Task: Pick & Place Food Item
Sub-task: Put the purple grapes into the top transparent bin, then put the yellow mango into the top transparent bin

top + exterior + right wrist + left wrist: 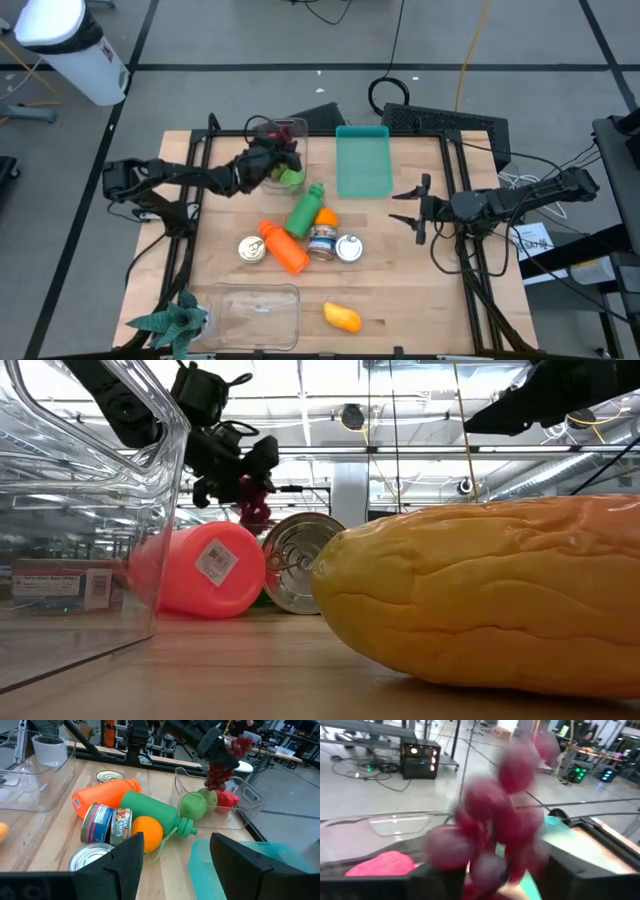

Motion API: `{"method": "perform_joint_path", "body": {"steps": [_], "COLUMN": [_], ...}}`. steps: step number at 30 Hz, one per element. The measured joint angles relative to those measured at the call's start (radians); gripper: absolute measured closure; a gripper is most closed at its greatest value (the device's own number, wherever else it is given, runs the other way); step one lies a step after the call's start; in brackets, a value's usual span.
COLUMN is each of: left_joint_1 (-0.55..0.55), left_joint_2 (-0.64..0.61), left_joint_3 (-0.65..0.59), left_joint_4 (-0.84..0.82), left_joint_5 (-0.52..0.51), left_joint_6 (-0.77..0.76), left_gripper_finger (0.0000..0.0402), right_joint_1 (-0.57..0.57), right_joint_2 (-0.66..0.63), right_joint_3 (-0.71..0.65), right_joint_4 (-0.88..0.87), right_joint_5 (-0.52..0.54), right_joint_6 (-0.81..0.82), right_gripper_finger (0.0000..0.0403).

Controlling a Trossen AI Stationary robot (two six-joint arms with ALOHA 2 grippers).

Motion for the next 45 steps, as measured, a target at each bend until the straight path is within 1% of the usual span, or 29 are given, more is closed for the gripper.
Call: {"method": "perform_joint_path", "body": {"steps": [4, 7, 11, 14, 17, 20, 28, 34, 38, 45], "left_joint_1": [0.017, 0.02, 0.017, 0.011, -0.006, -0.024, -0.079, -0.135, -0.176, -0.213], "left_joint_2": [0.0, 0.0, 0.0, -0.009, -0.018, -0.05, -0.148, -0.184, -0.185, -0.175], "left_joint_3": [0.0, 0.0, 0.0, 0.0, 0.0, 0.001, 0.001, 0.001, 0.001, 0.001], "left_joint_4": [-0.026, -0.025, -0.023, -0.019, -0.013, 0.0, -0.051, -0.051, -0.056, -0.093], "left_joint_5": [-0.003, -0.003, -0.003, -0.002, 0.002, 0.05, 0.298, 0.446, 0.466, 0.467], "left_joint_6": [0.001, -0.015, -0.016, -0.017, -0.014, -0.012, 0.006, 0.012, 0.105, 0.081], "left_gripper_finger": [0.0126, 0.009, 0.006, 0.0047, 0.0041, 0.0039, 0.005, 0.0057, 0.0062, 0.0053], "right_joint_1": [0.0, 0.0, 0.0, 0.0, 0.0, 0.0, 0.0, 0.0, 0.0, 0.0], "right_joint_2": [0.011, 0.017, 0.018, 0.018, 0.018, 0.018, 0.018, 0.023, 0.048, 0.156], "right_joint_3": [0.0, 0.0, 0.0, 0.0, 0.0, 0.0, 0.0, 0.0, 0.0, 0.0], "right_joint_4": [0.0, 0.0, 0.0, 0.0, 0.0, 0.0, 0.0, 0.005, 0.072, 0.153], "right_joint_5": [0.0, 0.0, 0.0, 0.0, 0.0, 0.0, 0.0, 0.0, -0.003, -0.004], "right_joint_6": [0.01, 0.014, 0.014, 0.014, 0.014, 0.014, 0.014, 0.022, 0.049, 0.051], "right_gripper_finger": [0.0191, 0.0192, 0.019, 0.0192, 0.0192, 0.019, 0.0191, 0.0192, 0.019, 0.0177]}}
